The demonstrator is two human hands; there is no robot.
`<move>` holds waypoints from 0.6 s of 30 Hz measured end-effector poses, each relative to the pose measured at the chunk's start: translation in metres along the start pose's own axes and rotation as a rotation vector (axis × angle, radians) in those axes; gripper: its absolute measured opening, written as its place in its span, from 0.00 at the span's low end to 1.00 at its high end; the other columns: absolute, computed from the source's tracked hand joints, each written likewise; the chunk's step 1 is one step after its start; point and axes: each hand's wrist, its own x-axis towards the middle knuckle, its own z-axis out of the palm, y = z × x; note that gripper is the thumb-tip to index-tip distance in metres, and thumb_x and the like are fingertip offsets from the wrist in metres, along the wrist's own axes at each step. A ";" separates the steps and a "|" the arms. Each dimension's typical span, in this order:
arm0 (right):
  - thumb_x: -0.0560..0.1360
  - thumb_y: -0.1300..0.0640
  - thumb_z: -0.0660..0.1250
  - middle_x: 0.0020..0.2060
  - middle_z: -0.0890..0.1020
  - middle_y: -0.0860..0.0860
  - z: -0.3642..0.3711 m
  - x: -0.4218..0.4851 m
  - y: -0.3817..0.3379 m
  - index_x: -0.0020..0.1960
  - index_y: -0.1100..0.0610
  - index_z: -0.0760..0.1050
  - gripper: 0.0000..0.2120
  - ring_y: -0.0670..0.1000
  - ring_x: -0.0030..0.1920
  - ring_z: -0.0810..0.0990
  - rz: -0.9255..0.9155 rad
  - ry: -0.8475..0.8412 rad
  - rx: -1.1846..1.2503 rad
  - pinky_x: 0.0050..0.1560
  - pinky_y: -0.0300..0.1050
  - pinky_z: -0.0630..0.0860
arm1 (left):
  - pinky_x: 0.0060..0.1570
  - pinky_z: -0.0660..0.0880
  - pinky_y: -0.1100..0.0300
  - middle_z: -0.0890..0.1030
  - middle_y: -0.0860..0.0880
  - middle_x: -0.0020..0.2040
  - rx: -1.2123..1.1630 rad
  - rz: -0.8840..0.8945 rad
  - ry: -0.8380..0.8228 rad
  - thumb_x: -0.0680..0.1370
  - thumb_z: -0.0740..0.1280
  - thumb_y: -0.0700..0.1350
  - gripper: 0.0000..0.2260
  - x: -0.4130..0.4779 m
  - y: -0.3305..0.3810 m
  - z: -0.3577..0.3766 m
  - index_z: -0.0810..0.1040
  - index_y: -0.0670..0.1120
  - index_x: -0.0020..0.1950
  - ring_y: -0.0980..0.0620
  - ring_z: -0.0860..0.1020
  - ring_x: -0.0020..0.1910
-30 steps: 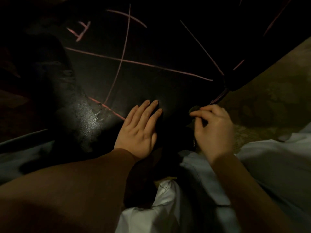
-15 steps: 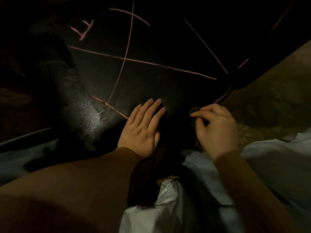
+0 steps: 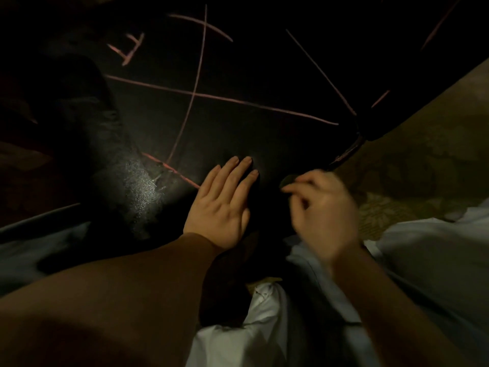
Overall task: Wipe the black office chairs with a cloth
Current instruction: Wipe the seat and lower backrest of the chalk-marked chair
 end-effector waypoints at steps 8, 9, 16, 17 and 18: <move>0.70 0.65 0.66 0.43 0.79 0.54 0.001 -0.007 -0.012 0.44 0.59 0.83 0.08 0.55 0.44 0.77 -0.028 0.014 -0.030 0.40 0.43 0.74 | 0.73 0.56 0.47 0.68 0.39 0.72 -0.015 -0.006 0.006 0.72 0.59 0.45 0.27 0.000 0.001 0.000 0.70 0.39 0.70 0.42 0.63 0.73; 0.71 0.63 0.64 0.43 0.79 0.53 0.005 -0.015 -0.024 0.44 0.58 0.83 0.09 0.53 0.44 0.76 -0.090 -0.024 0.004 0.40 0.42 0.74 | 0.73 0.56 0.47 0.68 0.39 0.72 -0.016 -0.004 0.005 0.72 0.59 0.45 0.26 0.000 0.001 0.001 0.70 0.39 0.70 0.42 0.63 0.73; 0.72 0.64 0.66 0.44 0.81 0.52 0.005 -0.007 -0.010 0.46 0.55 0.84 0.09 0.53 0.45 0.77 -0.089 -0.035 0.040 0.43 0.42 0.74 | 0.73 0.55 0.48 0.68 0.40 0.73 -0.012 -0.004 0.000 0.72 0.59 0.46 0.26 0.000 0.000 0.001 0.70 0.39 0.70 0.42 0.62 0.73; 0.71 0.64 0.67 0.44 0.81 0.52 0.002 0.000 0.001 0.46 0.55 0.84 0.09 0.54 0.45 0.78 -0.027 0.005 0.023 0.44 0.42 0.73 | 0.74 0.55 0.48 0.68 0.40 0.72 -0.015 -0.008 0.002 0.72 0.59 0.45 0.26 0.000 0.000 0.000 0.71 0.39 0.70 0.42 0.63 0.73; 0.72 0.64 0.67 0.45 0.81 0.53 -0.001 0.005 0.010 0.46 0.56 0.84 0.09 0.55 0.46 0.78 0.046 0.037 0.006 0.45 0.42 0.72 | 0.74 0.55 0.48 0.68 0.40 0.72 -0.015 -0.009 0.004 0.72 0.59 0.45 0.26 0.000 0.001 0.000 0.71 0.39 0.70 0.42 0.63 0.73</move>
